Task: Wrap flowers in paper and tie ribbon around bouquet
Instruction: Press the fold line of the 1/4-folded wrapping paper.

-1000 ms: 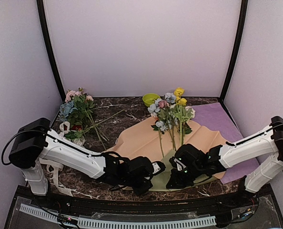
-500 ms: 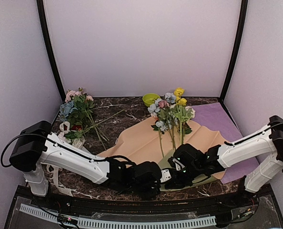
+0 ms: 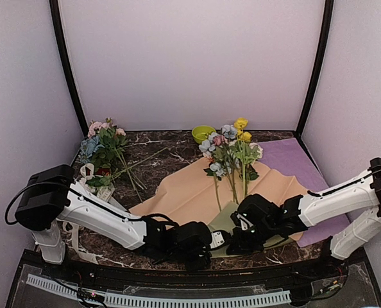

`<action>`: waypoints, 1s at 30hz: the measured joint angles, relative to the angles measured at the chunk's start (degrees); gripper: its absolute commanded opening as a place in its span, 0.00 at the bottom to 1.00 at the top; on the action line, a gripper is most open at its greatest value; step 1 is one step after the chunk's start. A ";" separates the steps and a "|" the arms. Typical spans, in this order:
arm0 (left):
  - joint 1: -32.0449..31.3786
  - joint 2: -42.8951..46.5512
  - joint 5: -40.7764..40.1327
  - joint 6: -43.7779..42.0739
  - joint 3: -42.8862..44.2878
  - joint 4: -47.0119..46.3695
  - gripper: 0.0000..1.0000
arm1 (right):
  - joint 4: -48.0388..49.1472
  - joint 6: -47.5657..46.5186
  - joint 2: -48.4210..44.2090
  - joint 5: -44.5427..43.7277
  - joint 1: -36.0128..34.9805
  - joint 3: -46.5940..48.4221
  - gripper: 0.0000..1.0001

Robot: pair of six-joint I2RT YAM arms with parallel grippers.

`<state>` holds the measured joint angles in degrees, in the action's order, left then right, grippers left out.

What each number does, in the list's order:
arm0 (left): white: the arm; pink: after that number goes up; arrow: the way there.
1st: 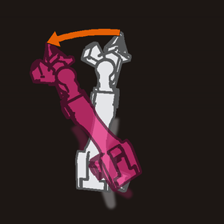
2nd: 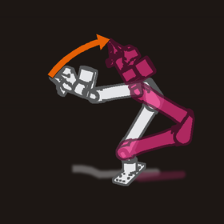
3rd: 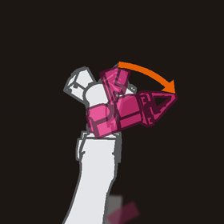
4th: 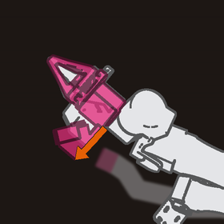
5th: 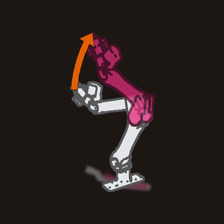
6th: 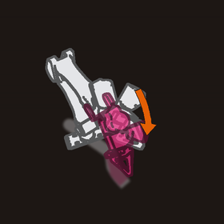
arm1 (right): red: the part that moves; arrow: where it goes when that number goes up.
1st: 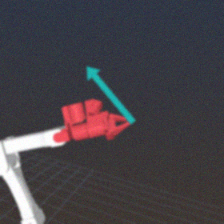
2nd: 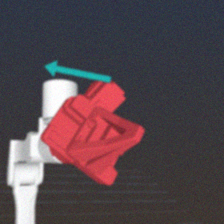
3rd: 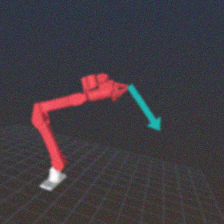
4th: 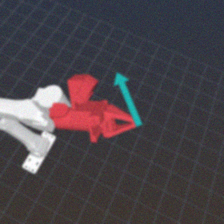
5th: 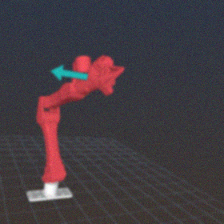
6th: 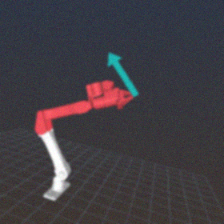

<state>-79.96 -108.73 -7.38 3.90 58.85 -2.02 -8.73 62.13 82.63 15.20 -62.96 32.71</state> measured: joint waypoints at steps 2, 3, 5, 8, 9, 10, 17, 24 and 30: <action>0.07 0.22 0.09 0.39 -0.57 -0.52 0.00 | -1.11 1.03 -2.82 -0.24 0.00 -1.60 0.00; 0.09 0.33 0.13 0.55 -0.87 -0.98 0.00 | -1.38 1.73 -4.48 -0.33 0.04 -2.78 0.00; 0.11 0.50 0.17 0.87 -1.51 -1.62 0.00 | -2.64 3.39 -8.63 -0.92 0.48 -5.64 0.00; 0.28 0.63 0.48 1.27 -2.16 -2.49 0.00 | -5.64 5.68 -14.86 -2.21 1.42 -9.25 0.00; 0.35 0.66 0.68 1.36 -2.25 -2.69 0.00 | -7.21 6.32 -16.92 -3.15 1.86 -9.94 0.00; 0.42 0.70 0.79 1.42 -2.36 -2.75 0.00 | -9.18 7.21 -19.23 -4.20 2.27 -10.38 0.00; 0.55 0.74 1.07 1.44 -2.45 -3.13 0.00 | -24.48 9.66 -28.09 -13.68 5.95 -8.98 0.00; 0.63 0.74 1.22 1.46 -2.54 -3.17 0.00 | -37.86 6.91 -18.60 -20.02 7.15 -0.66 0.15; 0.68 0.81 1.14 1.25 -2.05 -2.71 0.00 | -41.16 3.30 -12.20 -22.67 7.10 6.12 0.09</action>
<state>-79.29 -107.92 -6.24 5.15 56.80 -4.73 -49.89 65.43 70.43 -7.46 -55.86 38.83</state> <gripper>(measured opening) 0.005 0.141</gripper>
